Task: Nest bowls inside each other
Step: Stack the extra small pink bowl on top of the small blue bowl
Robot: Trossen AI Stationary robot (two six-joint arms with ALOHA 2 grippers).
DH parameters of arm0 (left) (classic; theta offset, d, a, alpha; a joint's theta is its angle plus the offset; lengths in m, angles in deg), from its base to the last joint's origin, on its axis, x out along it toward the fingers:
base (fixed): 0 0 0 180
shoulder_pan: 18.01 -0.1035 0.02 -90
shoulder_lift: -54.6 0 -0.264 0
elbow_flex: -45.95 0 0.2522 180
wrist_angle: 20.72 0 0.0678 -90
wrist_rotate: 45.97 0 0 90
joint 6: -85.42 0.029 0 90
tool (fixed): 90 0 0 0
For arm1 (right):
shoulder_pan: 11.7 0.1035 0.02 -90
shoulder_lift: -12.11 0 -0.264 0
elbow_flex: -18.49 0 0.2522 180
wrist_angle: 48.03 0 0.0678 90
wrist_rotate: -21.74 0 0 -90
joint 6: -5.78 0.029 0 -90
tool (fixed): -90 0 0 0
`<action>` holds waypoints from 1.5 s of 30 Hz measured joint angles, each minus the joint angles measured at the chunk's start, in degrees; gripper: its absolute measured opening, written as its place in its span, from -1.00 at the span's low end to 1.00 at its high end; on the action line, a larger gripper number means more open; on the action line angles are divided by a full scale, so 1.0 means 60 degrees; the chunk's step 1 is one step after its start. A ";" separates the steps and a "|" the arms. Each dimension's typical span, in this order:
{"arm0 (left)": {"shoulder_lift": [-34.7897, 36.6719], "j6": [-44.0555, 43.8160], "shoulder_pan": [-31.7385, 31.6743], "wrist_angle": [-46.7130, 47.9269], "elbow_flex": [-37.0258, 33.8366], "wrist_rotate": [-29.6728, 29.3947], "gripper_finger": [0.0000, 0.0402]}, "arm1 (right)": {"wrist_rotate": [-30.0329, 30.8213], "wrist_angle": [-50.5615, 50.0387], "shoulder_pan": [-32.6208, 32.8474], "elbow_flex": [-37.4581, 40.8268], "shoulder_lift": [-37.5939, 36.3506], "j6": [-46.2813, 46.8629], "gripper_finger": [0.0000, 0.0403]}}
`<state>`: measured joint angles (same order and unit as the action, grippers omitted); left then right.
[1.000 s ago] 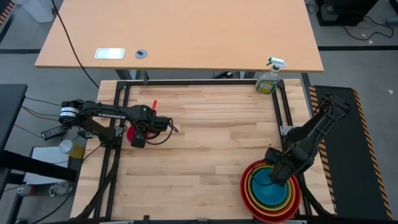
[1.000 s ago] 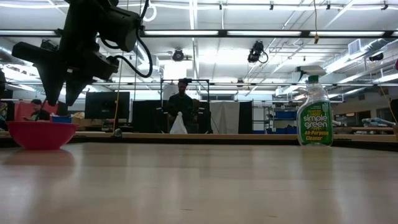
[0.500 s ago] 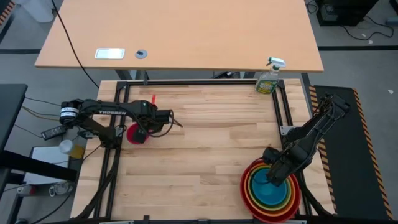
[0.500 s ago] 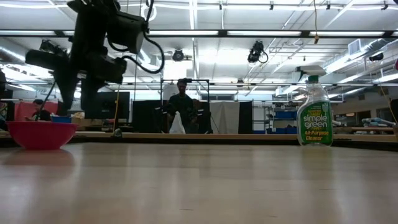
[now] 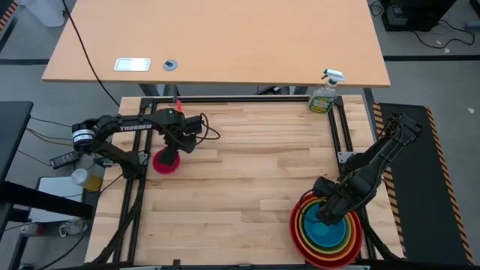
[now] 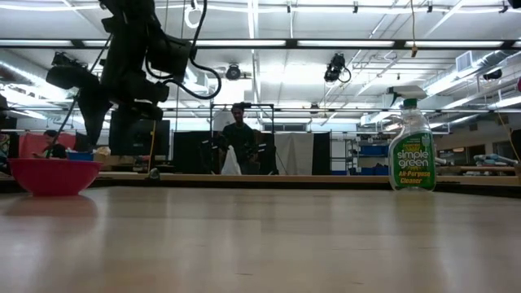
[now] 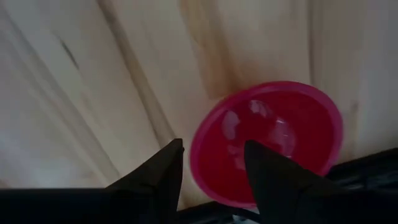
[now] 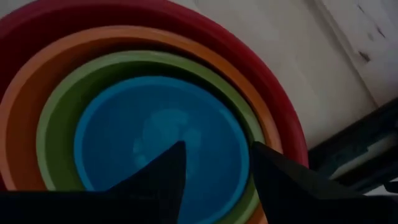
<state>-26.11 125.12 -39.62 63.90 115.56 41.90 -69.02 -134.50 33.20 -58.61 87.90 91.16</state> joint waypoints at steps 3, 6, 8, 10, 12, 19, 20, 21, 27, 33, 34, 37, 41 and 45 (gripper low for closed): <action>0.0000 0.0085 -0.0170 -0.0270 0.0000 -0.0058 -0.14 | 0.0239 0.0000 0.0000 0.0003 0.0000 0.0000 -0.07; 0.0000 0.0291 -0.0345 -0.0390 0.0000 -0.0073 -0.14 | 0.0470 -0.0002 0.0000 0.0003 0.0000 -0.0049 -0.07; -0.0001 0.0485 -0.0460 -0.0439 0.0000 -0.0016 -0.14 | 0.0632 -0.0023 0.0000 0.0002 0.0000 -0.0084 -0.07; 0.0000 0.0635 -0.0598 -0.0438 0.0000 0.0184 -0.14 | 0.0726 -0.0022 0.0000 -0.0001 0.0000 -0.0157 -0.07; 0.0000 0.0713 -0.0754 -0.0441 0.0000 0.0277 -0.14 | 0.0769 -0.0036 0.0000 0.0003 0.0000 -0.0164 -0.07; -0.0261 0.0749 -0.1441 -0.0473 -0.0007 0.0269 -0.14 | 0.1489 -0.0015 -0.0019 0.0003 0.0000 -0.0004 -0.07; -0.0321 0.0746 -0.1480 -0.0463 -0.0007 0.0269 -0.14 | 0.1519 0.0001 -0.0035 0.0003 0.0000 0.0000 -0.07; -0.0387 0.0746 -0.1488 -0.0464 -0.0007 0.0262 -0.14 | 0.1514 0.0003 -0.0056 0.0003 0.0000 0.0002 -0.07; -0.0809 0.0750 -0.1445 -0.0431 -0.0007 0.0376 -0.14 | 0.1490 0.0033 -0.0080 0.0002 0.0000 0.0029 -0.07; -0.1479 0.0706 -0.1441 -0.0339 -0.0007 0.0411 -0.14 | 0.1483 0.0037 -0.0080 0.0003 -0.0001 0.0100 -0.07; -0.1579 0.0700 -0.1441 -0.0298 -0.0007 0.0412 -0.14 | 0.1482 0.0040 -0.0080 0.0001 0.0000 0.0099 -0.07; -0.1876 0.0692 -0.1434 -0.0208 -0.0007 0.0408 -0.14 | 0.1472 0.0040 -0.0080 0.0003 0.0000 0.0102 -0.07; -0.2160 0.0645 -0.1265 -0.0231 -0.0007 0.0377 -0.14 | 0.1461 0.0038 -0.0080 0.0003 -0.0003 0.0106 -0.07; -0.2321 0.0647 -0.1021 -0.0337 -0.0007 0.0288 -0.21 | 0.1461 0.0036 -0.0080 0.0003 -0.0004 0.0104 -0.07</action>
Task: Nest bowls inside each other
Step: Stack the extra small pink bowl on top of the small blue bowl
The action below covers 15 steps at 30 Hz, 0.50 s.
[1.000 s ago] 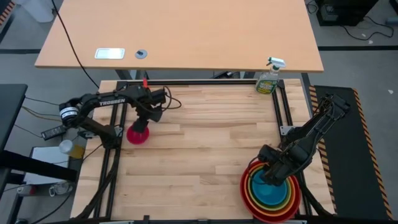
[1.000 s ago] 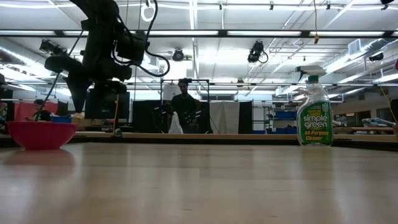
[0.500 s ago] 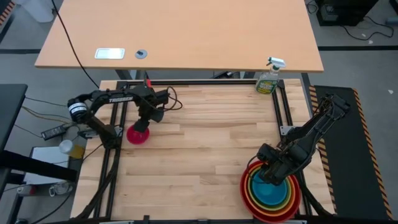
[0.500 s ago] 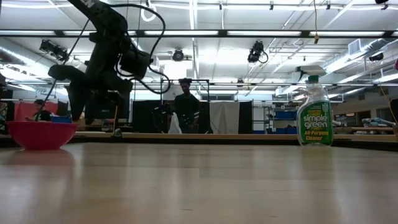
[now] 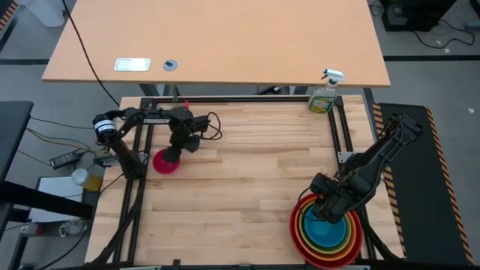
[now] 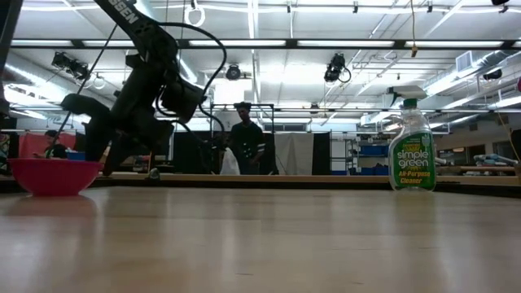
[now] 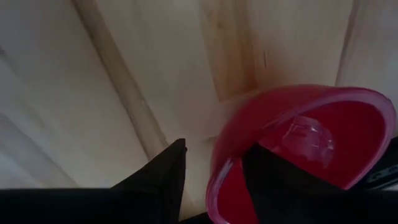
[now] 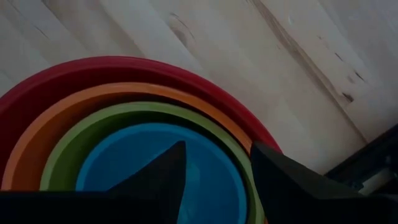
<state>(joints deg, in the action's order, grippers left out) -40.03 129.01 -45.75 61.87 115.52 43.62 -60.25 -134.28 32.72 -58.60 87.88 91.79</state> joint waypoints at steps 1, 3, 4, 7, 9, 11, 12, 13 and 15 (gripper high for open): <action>-0.0041 -0.0001 0.0067 -0.0002 0.0000 0.0000 -0.25 | 0.0004 0.0000 0.0000 0.0000 0.0000 -0.0002 -0.07; -0.0111 -0.0003 0.0213 0.0009 0.0000 0.0008 -0.38 | 0.0014 -0.0004 0.0000 0.0000 0.0000 -0.0005 -0.07; -0.0142 -0.0003 0.0287 0.0016 0.0000 0.0022 -0.47 | 0.0024 -0.0006 0.0000 0.0000 0.0000 -0.0009 -0.07; -0.0175 -0.0097 0.0495 -0.0008 0.0000 0.0066 -0.77 | 0.0126 -0.0023 0.0000 0.0000 0.0000 -0.0016 -0.07; -0.0175 -0.0268 0.0603 -0.0087 0.0000 0.0119 -0.92 | 0.0218 -0.0029 0.0000 0.0000 0.0000 -0.0023 -0.07; -0.0171 -0.0591 0.0673 -0.0108 0.0000 0.0120 -0.92 | 0.0240 -0.0036 0.0000 -0.0001 0.0000 -0.0086 -0.07; -0.0171 -0.0802 0.0694 -0.0136 0.0001 0.0120 -0.90 | 0.0240 -0.0036 -0.0009 0.0000 0.0000 -0.0101 -0.07; -0.0171 -0.1051 0.0706 -0.0144 0.0005 0.0123 -0.88 | 0.0240 -0.0034 -0.0027 0.0000 0.0000 -0.0120 -0.07; -0.0171 -0.1769 0.0706 -0.0142 0.0062 0.0127 -0.87 | 0.0237 0.0001 -0.0092 0.0000 0.0000 -0.0158 -0.07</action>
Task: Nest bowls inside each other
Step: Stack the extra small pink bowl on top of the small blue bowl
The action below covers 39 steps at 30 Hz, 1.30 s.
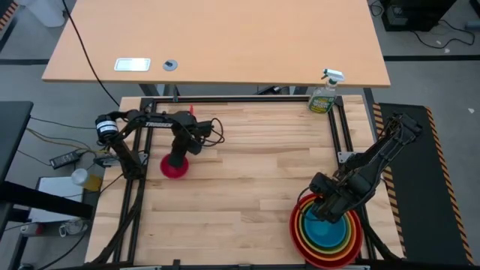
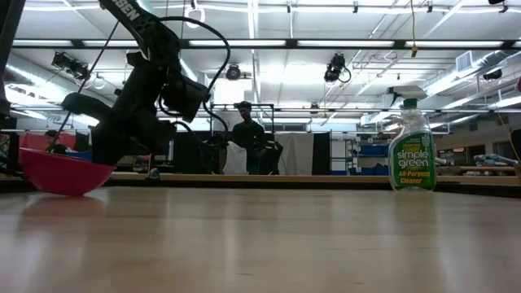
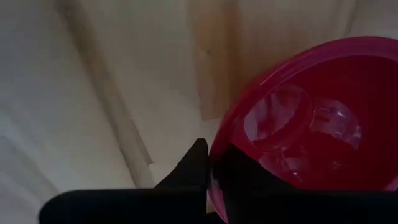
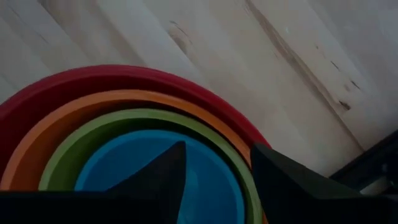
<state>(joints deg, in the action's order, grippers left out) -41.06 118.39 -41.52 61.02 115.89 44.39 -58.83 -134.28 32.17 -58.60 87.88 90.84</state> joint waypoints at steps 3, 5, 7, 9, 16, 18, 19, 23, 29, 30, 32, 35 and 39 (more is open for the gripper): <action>0.0000 -0.1670 0.0000 -0.0203 0.0392 0.0078 -0.91 | 0.0181 0.0123 -0.0184 0.0000 0.0000 -0.0011 -0.07; 0.0000 -0.2885 0.0004 -0.0452 0.0824 0.0361 -0.93 | 0.0547 0.0250 -0.0386 0.0000 0.0000 -0.0025 -0.07; 0.0061 -0.4008 0.0047 -0.0742 0.1300 0.0736 -0.93 | 0.0774 0.0399 -0.0665 0.0000 0.0000 -0.0140 -0.07; 0.0157 -0.4980 0.0195 -0.1180 0.1821 0.0808 -0.93 | 0.0746 0.0566 -0.1018 0.0000 0.0000 -0.0435 -0.07; 0.0255 -0.8759 0.1105 -0.4670 0.3127 0.0381 -0.93 | 0.2100 0.1654 -0.2208 0.0000 0.0000 -0.1397 -0.07; 0.0255 -0.9785 0.1498 -0.5787 0.3247 -0.0146 -0.93 | 0.2863 0.1924 -0.2567 0.0000 0.0000 -0.1414 -0.07; 0.0255 -1.0219 0.1692 -0.6245 0.3264 -0.0512 -0.93 | 0.3180 0.2023 -0.2734 -0.0003 0.0000 -0.1382 -0.07; 0.0255 -1.1678 0.2411 -0.7242 0.3264 -0.2111 -0.93 | 0.4214 0.2501 -0.3281 0.0000 0.0000 -0.1153 -0.07; 0.0255 -1.3123 0.3136 -0.7876 0.3264 -0.3832 -0.93 | 0.6792 0.4197 -0.3608 0.0000 0.0000 -0.2550 -0.07; 0.0255 -1.3307 0.3226 -0.7981 0.3264 -0.4079 -0.93 | 0.7223 0.4489 -0.3638 0.0000 0.0000 -0.3068 -0.07; 0.0255 -1.3594 0.3392 -0.8143 0.3264 -0.4507 -0.92 | 0.7848 0.5047 -0.3695 0.0000 0.0000 -0.3966 -0.07; 0.0255 -1.3814 0.3590 -0.8306 0.3264 -0.4976 -0.92 | 0.8272 0.5494 -0.3803 -0.0001 0.0000 -0.4809 -0.07; 0.0255 -1.4139 0.3805 -0.8482 0.3264 -0.5525 -0.92 | 0.8029 0.5784 -0.3983 0.0000 0.0000 -0.5421 -0.07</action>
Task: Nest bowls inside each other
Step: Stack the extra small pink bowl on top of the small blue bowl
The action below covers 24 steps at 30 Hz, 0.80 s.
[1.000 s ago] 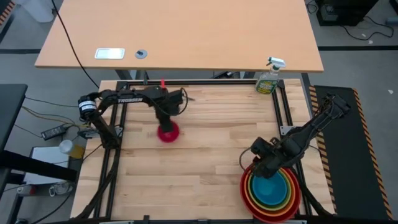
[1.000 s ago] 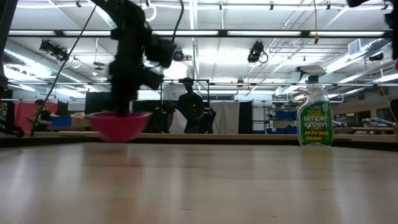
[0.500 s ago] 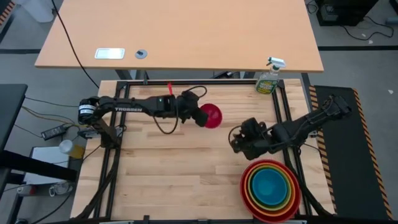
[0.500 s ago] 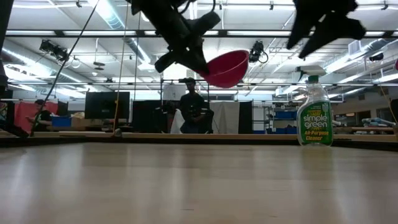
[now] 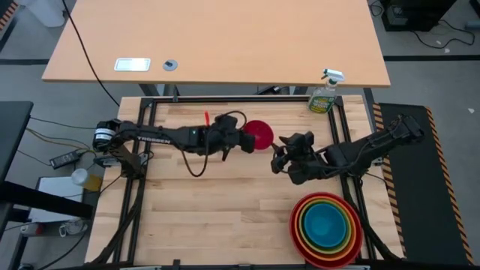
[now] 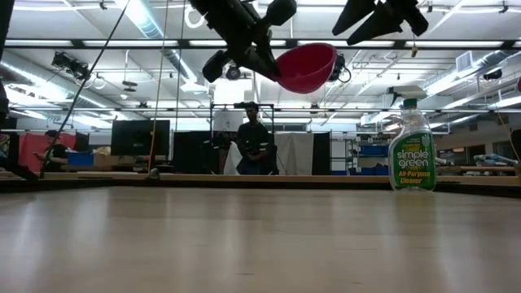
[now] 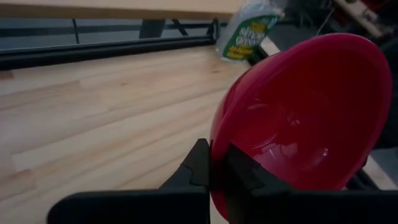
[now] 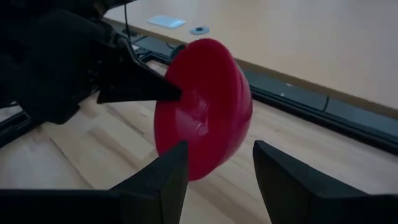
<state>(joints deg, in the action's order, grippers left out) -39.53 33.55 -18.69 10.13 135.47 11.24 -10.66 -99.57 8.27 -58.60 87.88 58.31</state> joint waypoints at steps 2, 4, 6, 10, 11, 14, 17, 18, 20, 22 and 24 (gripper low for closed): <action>0.0000 -0.0161 0.0096 -0.0123 0.0000 -0.0152 -0.92 | 0.0077 0.0014 -0.0037 0.0000 0.0000 -0.0153 -0.07; 0.0000 -0.0221 0.0188 -0.0314 0.0000 -0.0211 -0.91 | 0.0264 0.0022 -0.0082 0.0000 0.0000 -0.0287 -0.07; 0.0000 -0.0236 0.0305 -0.0519 -0.0003 -0.0387 -0.91 | 0.0319 0.0031 -0.0178 -0.0001 0.0000 -0.0446 -0.07; 0.0000 -0.0250 0.0474 -0.0933 -0.0004 -0.0688 -0.91 | 0.0235 0.0126 -0.0450 0.0000 0.0000 -0.0885 -0.07; 0.0000 -0.0188 0.0503 -0.1057 -0.0004 -0.0720 -0.91 | 0.0205 0.0160 -0.0505 -0.0001 0.0000 -0.1015 -0.07; 0.0000 -0.0170 0.0577 -0.1226 -0.0004 -0.0773 -0.91 | 0.0205 0.0242 -0.0622 0.0000 0.0000 -0.1256 -0.08; 0.0000 -0.0170 0.0589 -0.1250 -0.0004 -0.0809 -0.91 | 0.0156 0.0387 -0.0757 0.0000 0.0000 -0.1373 -0.15; 0.0000 -0.0170 0.0586 -0.1252 -0.0004 -0.0810 -0.91 | 0.0126 0.0419 -0.0787 -0.0004 0.0000 -0.1410 -0.18; 0.0000 -0.0170 0.0583 -0.1257 -0.0004 -0.0806 -0.90 | 0.0057 0.0458 -0.0820 -0.0001 0.0000 -0.1452 -0.29; 0.0000 -0.0170 0.0589 -0.1257 -0.0004 -0.0800 -0.88 | 0.0035 0.0462 -0.0871 -0.0004 0.0000 -0.1427 -0.42; 0.0000 -0.0170 0.0585 -0.1277 -0.0007 -0.0661 -0.85 | 0.0064 0.0445 -0.0927 -0.0004 0.0000 -0.1420 -0.56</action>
<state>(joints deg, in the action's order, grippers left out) -39.53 32.53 -15.18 2.47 135.43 7.27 -10.27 -96.90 2.71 -58.62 87.88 49.79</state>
